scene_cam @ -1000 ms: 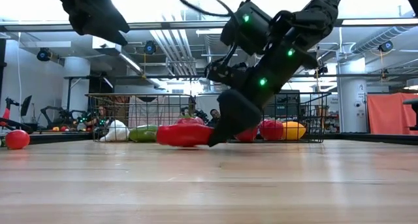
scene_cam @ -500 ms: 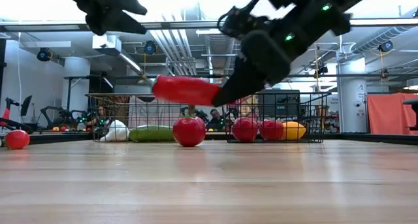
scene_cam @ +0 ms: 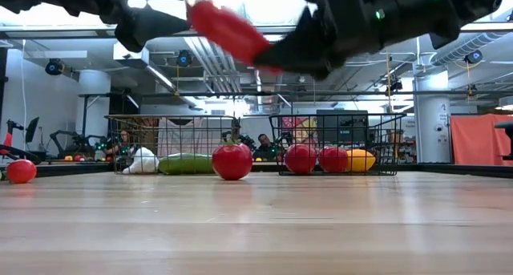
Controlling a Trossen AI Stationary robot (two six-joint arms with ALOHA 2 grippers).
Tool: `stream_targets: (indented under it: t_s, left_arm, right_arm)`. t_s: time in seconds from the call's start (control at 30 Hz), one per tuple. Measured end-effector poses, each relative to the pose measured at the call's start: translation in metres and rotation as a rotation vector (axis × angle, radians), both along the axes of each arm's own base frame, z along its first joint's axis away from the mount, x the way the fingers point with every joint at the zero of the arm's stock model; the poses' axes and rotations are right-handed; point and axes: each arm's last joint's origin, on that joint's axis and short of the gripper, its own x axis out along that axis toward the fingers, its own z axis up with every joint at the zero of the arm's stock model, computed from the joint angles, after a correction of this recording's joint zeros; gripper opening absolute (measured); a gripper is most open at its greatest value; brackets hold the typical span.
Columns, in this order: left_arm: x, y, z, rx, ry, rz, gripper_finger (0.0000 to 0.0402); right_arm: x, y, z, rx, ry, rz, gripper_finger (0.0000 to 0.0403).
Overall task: Sort produce into baskets
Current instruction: Put the red chili pepper into the left wire basket
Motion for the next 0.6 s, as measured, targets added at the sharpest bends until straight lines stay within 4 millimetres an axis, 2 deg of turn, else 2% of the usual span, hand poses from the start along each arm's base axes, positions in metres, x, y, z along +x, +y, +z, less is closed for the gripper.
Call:
stream_targets:
  t_s: [0.17,0.43,0.6]
  left_arm:
    - [0.0,0.0,0.002,0.033,-0.015,-0.016,0.0265]
    - [0.001,-0.001,0.003,0.08,-0.018,-0.044,0.0265]
    - [0.005,-0.007,0.003,0.093,-0.054,-0.178,0.0265]
  right_arm:
    - [0.003,0.002,0.013,-0.023,-0.131,0.067,0.007]
    - [0.003,0.005,0.022,-0.009,-0.227,0.153,0.007]
    - [0.003,0.005,0.029,0.009,-0.296,0.174,0.007]
